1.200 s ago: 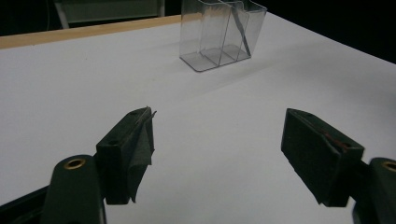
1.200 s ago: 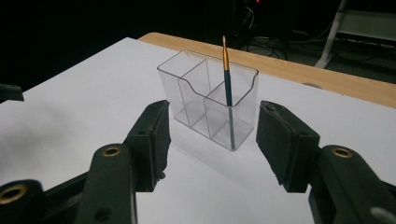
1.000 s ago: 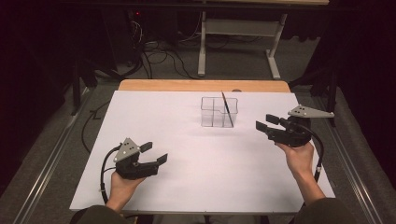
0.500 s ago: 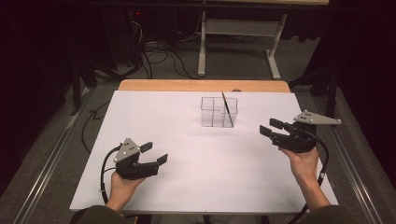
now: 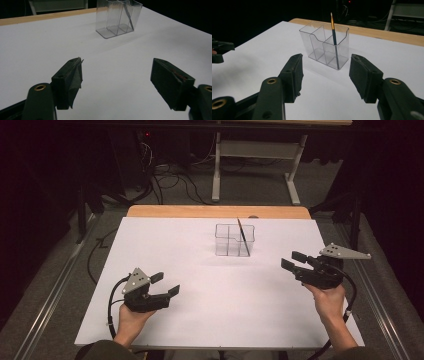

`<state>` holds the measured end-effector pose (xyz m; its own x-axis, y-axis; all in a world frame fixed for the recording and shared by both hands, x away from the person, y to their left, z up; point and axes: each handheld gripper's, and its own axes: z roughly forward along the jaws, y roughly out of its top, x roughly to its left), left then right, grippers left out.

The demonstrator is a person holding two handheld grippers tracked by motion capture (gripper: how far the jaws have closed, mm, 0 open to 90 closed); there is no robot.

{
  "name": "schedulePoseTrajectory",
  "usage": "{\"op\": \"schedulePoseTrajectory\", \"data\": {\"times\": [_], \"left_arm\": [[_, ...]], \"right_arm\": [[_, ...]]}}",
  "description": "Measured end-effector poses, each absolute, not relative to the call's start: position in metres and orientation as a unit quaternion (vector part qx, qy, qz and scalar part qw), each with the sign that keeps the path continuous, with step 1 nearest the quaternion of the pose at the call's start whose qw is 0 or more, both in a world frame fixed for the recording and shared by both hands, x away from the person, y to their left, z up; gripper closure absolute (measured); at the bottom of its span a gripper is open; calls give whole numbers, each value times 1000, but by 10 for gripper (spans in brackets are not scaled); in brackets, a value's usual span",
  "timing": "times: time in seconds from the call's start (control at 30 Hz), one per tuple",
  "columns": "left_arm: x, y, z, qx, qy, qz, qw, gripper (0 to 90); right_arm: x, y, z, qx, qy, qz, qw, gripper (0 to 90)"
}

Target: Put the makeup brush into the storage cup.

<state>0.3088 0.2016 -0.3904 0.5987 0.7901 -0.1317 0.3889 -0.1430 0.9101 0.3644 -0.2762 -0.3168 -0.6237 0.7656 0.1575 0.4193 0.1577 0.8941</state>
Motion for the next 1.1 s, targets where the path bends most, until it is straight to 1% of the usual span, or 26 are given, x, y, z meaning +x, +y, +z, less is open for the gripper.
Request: {"op": "schedulePoseTrajectory", "data": {"times": [0.47, 0.6, 0.8, 1.1], "left_arm": [[309, 202, -391, 730, 404, 194, 516, 256], [309, 201, -390, 730, 404, 194, 516, 256], [309, 202, -390, 730, 404, 194, 516, 256], [309, 202, -390, 730, 404, 194, 516, 256]], "right_arm": [[353, -276, -321, 393, 742, 519, 159, 459], [349, -273, -321, 387, 749, 510, 171, 459], [344, -273, -322, 382, 751, 509, 177, 458], [337, -273, -323, 379, 750, 514, 172, 457]]}}
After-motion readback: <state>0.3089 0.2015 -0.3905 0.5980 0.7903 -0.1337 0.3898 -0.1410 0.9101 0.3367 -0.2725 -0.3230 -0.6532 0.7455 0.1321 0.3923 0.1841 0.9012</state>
